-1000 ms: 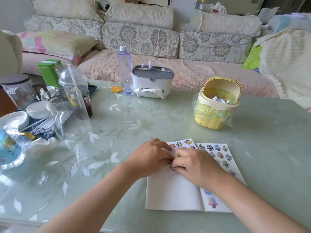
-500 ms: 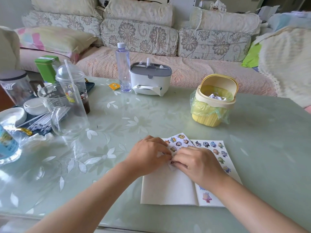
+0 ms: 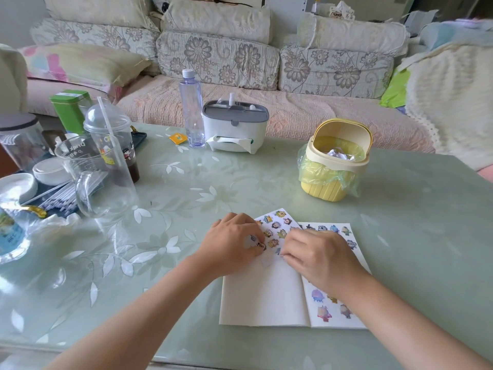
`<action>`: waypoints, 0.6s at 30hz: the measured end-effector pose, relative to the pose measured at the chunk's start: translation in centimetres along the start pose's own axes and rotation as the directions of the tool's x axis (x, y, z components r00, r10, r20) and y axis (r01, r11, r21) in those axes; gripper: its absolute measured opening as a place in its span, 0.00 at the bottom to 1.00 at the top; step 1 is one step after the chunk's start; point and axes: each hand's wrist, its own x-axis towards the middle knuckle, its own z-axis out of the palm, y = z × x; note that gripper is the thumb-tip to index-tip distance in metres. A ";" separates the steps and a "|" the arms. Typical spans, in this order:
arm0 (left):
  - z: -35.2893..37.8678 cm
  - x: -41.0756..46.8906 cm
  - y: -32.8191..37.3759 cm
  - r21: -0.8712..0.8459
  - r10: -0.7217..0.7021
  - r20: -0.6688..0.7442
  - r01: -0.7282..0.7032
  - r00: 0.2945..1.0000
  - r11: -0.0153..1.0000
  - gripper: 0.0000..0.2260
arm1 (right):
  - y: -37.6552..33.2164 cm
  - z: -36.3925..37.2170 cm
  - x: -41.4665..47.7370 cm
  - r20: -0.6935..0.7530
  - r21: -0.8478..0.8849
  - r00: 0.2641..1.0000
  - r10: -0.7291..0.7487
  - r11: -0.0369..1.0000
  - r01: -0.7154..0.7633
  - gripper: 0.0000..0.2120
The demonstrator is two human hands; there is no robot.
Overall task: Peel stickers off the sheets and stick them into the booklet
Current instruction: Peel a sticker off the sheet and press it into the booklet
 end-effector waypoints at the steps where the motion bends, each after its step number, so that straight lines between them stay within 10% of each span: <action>1: -0.2 0.2 -0.4 0.014 -0.016 -0.006 0.016 1.000 1.000 0.07 | 0.1 -0.2 0.0 -0.032 0.006 0.999 0.044 0.999 -0.043 0.06; 11: -2.4 0.9 -0.4 -0.127 -0.121 -0.171 0.100 0.978 0.987 0.10 | -1.3 0.0 2.8 -0.071 0.165 0.956 0.284 0.949 -0.269 0.07; 15: -3.8 0.3 2.6 -0.651 -0.281 0.124 0.291 0.952 0.701 0.07 | -1.4 -0.1 4.0 -0.036 0.267 0.915 0.402 0.886 -0.379 0.11; 18: -4.0 -0.1 3.4 -0.732 -0.267 0.227 0.345 0.937 0.587 0.04 | -1.6 -0.3 4.7 -0.004 0.329 0.903 0.429 0.853 -0.404 0.11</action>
